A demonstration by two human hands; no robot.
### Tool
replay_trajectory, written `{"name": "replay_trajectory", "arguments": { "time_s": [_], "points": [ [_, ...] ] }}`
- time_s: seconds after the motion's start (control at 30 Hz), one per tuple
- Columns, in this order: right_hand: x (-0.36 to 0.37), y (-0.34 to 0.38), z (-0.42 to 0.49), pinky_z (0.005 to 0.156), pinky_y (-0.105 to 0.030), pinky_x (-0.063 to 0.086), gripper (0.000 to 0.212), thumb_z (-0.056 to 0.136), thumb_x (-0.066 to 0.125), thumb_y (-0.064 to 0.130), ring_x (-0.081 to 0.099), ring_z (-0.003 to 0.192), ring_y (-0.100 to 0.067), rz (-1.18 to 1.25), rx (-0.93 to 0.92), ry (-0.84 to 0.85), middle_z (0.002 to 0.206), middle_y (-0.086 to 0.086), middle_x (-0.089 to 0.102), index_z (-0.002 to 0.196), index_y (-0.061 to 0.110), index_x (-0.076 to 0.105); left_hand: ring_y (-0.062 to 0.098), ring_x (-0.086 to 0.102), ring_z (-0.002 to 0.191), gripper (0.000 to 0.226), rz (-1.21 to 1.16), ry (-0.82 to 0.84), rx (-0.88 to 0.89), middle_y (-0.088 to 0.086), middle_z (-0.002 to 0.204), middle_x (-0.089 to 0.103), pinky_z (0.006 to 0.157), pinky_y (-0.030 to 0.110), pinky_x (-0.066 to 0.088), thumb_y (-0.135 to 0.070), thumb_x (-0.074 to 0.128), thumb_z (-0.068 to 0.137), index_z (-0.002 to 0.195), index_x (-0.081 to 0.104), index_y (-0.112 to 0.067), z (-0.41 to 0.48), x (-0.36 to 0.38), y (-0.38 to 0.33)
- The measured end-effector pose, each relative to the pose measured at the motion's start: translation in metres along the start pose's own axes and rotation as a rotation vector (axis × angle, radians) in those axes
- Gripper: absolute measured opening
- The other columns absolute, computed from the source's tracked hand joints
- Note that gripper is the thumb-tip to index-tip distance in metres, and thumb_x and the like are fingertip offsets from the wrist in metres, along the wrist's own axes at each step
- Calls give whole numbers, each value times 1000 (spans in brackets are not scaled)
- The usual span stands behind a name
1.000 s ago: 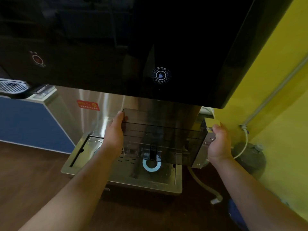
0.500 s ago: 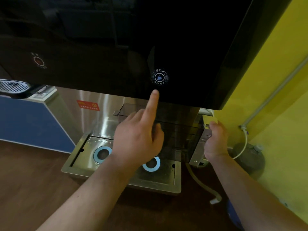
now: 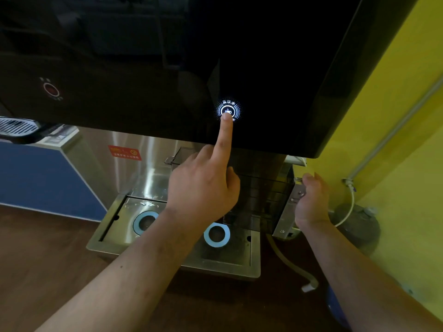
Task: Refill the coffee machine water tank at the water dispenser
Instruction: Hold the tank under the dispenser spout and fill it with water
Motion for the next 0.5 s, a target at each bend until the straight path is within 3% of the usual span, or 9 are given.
{"name": "replay_trajectory", "arguments": {
  "time_s": [0.1, 0.17, 0.2, 0.27, 0.33, 0.37, 0.43, 0.5],
  "points": [
    [1, -2, 1, 52, -26, 33, 28, 87, 45, 18, 38, 44, -5, -6, 6, 21, 44, 15, 43, 60, 24, 40, 6, 41, 56, 83, -64, -63, 56, -10, 76, 41, 44, 17, 29, -26, 57, 89, 156, 10, -13, -1, -2, 2],
    [0, -5, 2, 57, -32, 31, 28, 80, 46, 26, 37, 50, -12, -9, 29, 36, 45, 14, 42, 52, 30, 46, 8, 44, 66, 67, -171, -182, 56, -7, 82, 43, 54, 20, 38, -25, 54, 91, 149, 29, -5, -9, -9, 16],
    [0, -5, 3, 58, -33, 30, 30, 79, 46, 27, 37, 51, -12, -22, 33, 41, 46, 14, 43, 50, 31, 48, 9, 46, 74, 59, -240, -260, -21, -5, 87, 43, 61, 24, 42, -23, 55, 89, 143, 38, -5, -18, -12, 30],
    [0, -4, 2, 59, -33, 30, 28, 81, 46, 26, 37, 49, -7, -43, 24, 40, 46, 14, 43, 53, 30, 45, 15, 49, 91, 49, -432, -344, -406, -2, 101, 43, 78, 37, 51, -26, 57, 87, 133, 43, -17, -40, -4, 73],
    [1, 0, -1, 58, -29, 33, 24, 86, 45, 23, 40, 46, -1, -53, 2, 11, 51, 13, 44, 62, 25, 44, 20, 52, 114, 52, -655, -280, -824, 1, 121, 46, 97, 45, 50, -37, 56, 88, 136, 40, -24, -63, 21, 106],
    [2, 1, -3, 57, -25, 35, 23, 90, 45, 20, 42, 47, 1, -54, -7, -5, 55, 12, 44, 66, 18, 46, 22, 50, 125, 57, -751, -215, -927, 3, 134, 46, 105, 44, 45, -43, 54, 91, 143, 38, -23, -68, 33, 113],
    [3, 3, -4, 55, -16, 38, 20, 93, 45, 16, 46, 54, -2, -62, -9, -14, 62, 7, 44, 75, 10, 50, 21, 40, 141, 61, -864, -60, -958, 2, 154, 41, 108, 35, 34, -49, 45, 99, 153, 32, -23, -68, 49, 115],
    [3, 3, -3, 51, -14, 39, 19, 88, 46, 20, 46, 51, -2, -55, -13, -2, 58, 9, 47, 70, 16, 48, 14, 35, 142, 62, -929, 35, -935, -5, 156, 39, 112, 33, 28, -55, 39, 100, 154, 33, -26, -62, 59, 114]
  ]
}}
Point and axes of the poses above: each hand's wrist, its own z-axis towards the middle knuckle, its own x-axis out of the palm, y = z × x, the point moved 6 cm from there along z, towards the middle knuckle
